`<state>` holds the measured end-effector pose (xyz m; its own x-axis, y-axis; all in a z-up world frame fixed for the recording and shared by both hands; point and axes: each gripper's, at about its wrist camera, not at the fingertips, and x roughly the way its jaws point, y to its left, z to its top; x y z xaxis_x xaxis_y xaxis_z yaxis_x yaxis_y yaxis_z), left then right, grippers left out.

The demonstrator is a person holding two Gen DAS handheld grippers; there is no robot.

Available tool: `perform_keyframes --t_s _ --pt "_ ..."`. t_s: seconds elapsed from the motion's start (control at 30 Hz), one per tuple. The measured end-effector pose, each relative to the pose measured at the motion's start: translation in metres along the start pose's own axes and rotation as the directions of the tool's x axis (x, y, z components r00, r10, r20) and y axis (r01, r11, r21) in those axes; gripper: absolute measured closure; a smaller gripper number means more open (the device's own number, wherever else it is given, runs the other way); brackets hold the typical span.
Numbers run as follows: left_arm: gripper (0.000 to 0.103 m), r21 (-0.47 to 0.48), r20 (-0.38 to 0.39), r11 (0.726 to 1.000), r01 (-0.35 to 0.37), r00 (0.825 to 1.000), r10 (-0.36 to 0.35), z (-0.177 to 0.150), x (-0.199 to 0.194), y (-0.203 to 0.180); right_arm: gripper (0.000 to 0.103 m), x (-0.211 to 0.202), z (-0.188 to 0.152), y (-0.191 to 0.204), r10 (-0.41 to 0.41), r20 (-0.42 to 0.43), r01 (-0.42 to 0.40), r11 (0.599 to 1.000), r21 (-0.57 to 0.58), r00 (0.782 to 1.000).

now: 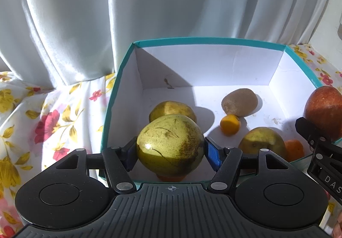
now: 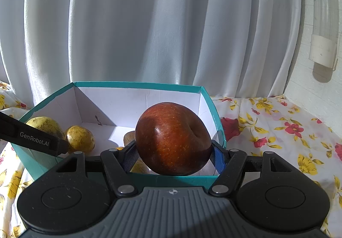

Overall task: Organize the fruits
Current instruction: 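Open both tools to release the pear and apple into the box, then move both tools back to the kiwi and kumquat beside the box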

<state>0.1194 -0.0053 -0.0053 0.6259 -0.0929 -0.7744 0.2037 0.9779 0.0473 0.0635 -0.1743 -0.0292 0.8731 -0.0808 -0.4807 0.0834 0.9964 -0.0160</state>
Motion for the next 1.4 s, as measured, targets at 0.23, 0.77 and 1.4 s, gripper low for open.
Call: perform_keyframes --t_s 0.23,0.77,1.4 --pt "0.034 0.009 -0.003 1.0 0.011 1.0 -0.011 0.0 0.001 0.0 0.033 0.0 0.001 0.0 0.001 -0.002 -0.001 1.0 -0.001 1.0" --pt "0.02 0.003 0.113 0.999 0.037 0.993 -0.037 -0.007 -0.038 0.012 0.0 -0.033 0.005 0.01 -0.048 0.044 0.048 0.999 -0.014 0.998" --pt "0.02 0.031 0.17 0.999 -0.013 0.985 0.008 -0.078 -0.067 0.04 0.0 -0.084 -0.046 0.057 -0.015 -0.054 0.013 0.999 -0.044 0.998"
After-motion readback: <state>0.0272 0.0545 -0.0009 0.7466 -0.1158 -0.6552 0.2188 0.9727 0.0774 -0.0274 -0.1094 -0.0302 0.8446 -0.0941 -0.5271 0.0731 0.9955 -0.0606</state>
